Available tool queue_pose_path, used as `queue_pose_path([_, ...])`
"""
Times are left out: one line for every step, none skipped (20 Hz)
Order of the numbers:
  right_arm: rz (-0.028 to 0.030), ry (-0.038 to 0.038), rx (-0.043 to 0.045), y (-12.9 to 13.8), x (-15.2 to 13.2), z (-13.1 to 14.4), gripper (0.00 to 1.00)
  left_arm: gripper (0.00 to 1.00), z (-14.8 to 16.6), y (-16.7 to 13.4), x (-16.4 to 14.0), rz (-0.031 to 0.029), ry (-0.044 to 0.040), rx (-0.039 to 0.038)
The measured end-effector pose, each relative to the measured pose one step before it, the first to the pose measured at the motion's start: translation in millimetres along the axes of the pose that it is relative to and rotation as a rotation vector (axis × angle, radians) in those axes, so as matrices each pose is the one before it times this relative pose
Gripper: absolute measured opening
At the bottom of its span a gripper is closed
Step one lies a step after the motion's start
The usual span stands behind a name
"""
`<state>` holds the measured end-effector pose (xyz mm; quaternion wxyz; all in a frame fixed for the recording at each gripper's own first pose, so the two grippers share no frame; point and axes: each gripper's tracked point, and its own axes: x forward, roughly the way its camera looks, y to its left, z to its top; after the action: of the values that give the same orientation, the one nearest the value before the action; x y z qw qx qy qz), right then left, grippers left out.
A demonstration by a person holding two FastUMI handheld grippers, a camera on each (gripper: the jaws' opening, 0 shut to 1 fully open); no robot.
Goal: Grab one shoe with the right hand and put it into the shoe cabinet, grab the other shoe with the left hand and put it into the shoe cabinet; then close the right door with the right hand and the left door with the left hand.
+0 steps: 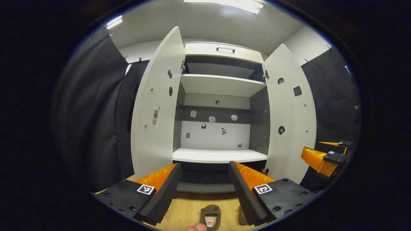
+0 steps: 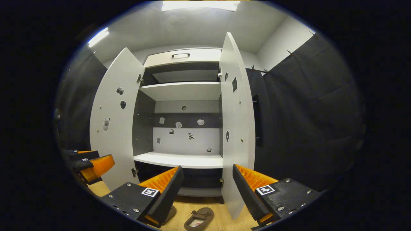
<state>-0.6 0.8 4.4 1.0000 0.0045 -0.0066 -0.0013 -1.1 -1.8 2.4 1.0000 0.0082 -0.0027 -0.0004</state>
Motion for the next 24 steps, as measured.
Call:
queue_pose_path([0.00159, 0.00102, 0.00130, 0.60, -0.11, -0.41, 0.94, 0.96, 1.66, 0.17, 0.23, 0.00115, -0.00064, 0.00107])
queue_pose_path([0.00024, 0.00185, 0.00120, 0.37, -0.25, -0.75, 0.94, 0.99, -1.00, -0.10, 0.54, 0.00141, -0.00057, 0.00034])
queue_pose_path([0.00073, 0.00215, 0.00010, 0.17, 1.47, -0.72, 0.94, 0.96, -0.35, 0.54, -0.37, 0.00061, 0.00023, -0.00020])
queue_pose_path([0.00033, 0.00117, -0.00068, 0.34, 0.47, -0.94, 0.94, 0.96, 0.45, 0.02, -0.66, 0.00100, -0.00043, 0.00105])
queue_pose_path([0.00144, 0.00163, -0.00007, 0.54, -0.38, -0.11, 0.94, 0.96, 0.27, 0.27, 0.60, 0.00202, -0.00037, 0.00185])
queue_pose_path([-0.00024, 0.00070, 0.00114, 0.24, 0.24, -0.29, 0.94, 0.96, -0.26, 1.28, -0.42, 0.00192, 0.00044, 0.00161])
queue_pose_path([0.00004, -0.00194, 0.00113, -0.22, 1.09, 0.28, 0.94, 0.96, 0.43, -0.05, -0.37, -0.00052, 0.00081, -0.00084])
queue_pose_path([0.00123, -0.00134, -0.00066, 0.74, 0.08, 0.04, 0.94, 0.96, -0.29, -1.23, 0.10, -0.00215, -0.00016, -0.00333])
queue_pose_path([0.00187, 0.00160, -0.00203, 0.62, 0.91, -0.47, 0.94, 0.96, 0.67, 0.26, 0.60, 0.00000, -0.00182, -0.00199])
queue_pose_path([0.00746, 0.00530, 0.00067, 1.90, 0.44, -1.32, 0.94, 0.96, 1.24, 0.30, -0.19, -0.00087, -0.00231, -0.00005])
queue_pose_path([0.00688, 0.00259, 0.00461, 2.34, 0.98, -0.25, 0.94, 0.96, 1.10, 0.18, 0.38, 0.00203, -0.00159, 0.00118])
queue_pose_path([0.00493, 0.00194, 0.00390, 1.56, 0.66, -0.69, 0.94, 0.96, -0.48, 1.65, 0.19, 0.00210, -0.00103, 0.00001])
queue_pose_path([0.00285, 0.00392, 0.00156, 0.97, 1.09, -1.60, 0.94, 0.96, 0.75, -0.11, -0.03, 0.00099, 0.00039, -0.00146])
queue_pose_path([0.00125, 0.00644, -0.00121, 0.53, 1.16, -2.94, 0.94, 0.96, -1.10, 0.28, -0.48, 0.00138, 0.00153, -0.00129])
queue_pose_path([0.00164, 0.00773, -0.00280, 0.76, 3.37, -3.67, 0.94, 0.96, -0.57, 0.56, 0.03, 0.00153, 0.00216, -0.00092])
queue_pose_path([0.00536, 0.02146, 0.00148, 1.93, 2.31, -6.60, 0.94, 0.96, 0.01, 0.30, -0.93, 0.00038, 0.00041, -0.00163])
queue_pose_path([0.01413, 0.01881, 0.00629, 4.92, 0.30, -6.15, 0.94, 0.96, 0.44, 0.37, -0.18, 0.00153, -0.00009, 0.00036])
queue_pose_path([0.01423, 0.00988, 0.00516, 5.13, 2.06, -3.71, 0.94, 0.96, -0.09, 1.51, -0.93, 0.00315, -0.00070, 0.00060])
queue_pose_path([0.01029, 0.01033, -0.00064, 3.03, 1.80, -4.85, 0.94, 0.96, -0.21, 0.88, 0.33, 0.00143, -0.00115, -0.00029])
queue_pose_path([0.00678, 0.01271, -0.00687, 3.30, 2.85, -7.81, 0.94, 0.96, 0.35, -0.72, 0.62, 0.00185, 0.00009, -0.00032])
queue_pose_path([0.00596, 0.01326, -0.01209, 2.28, 3.82, -9.32, 0.94, 0.96, -0.24, 0.95, 0.17, 0.00135, 0.00130, -0.00020])
queue_pose_path([-0.00574, 0.02255, -0.01767, 0.35, 4.49, -13.23, 0.94, 0.96, -1.49, 1.05, -1.19, 0.00220, 0.00180, -0.00106])
queue_pose_path([-0.00593, 0.02703, -0.02108, -0.58, 5.53, -16.56, 0.94, 0.96, -0.40, 1.04, 0.01, 0.00145, 0.00281, -0.00231])
queue_pose_path([-0.00216, 0.03780, -0.01979, 0.87, 5.68, -19.49, 0.95, 0.96, -1.45, 0.70, -0.15, 0.00164, 0.00233, -0.00313])
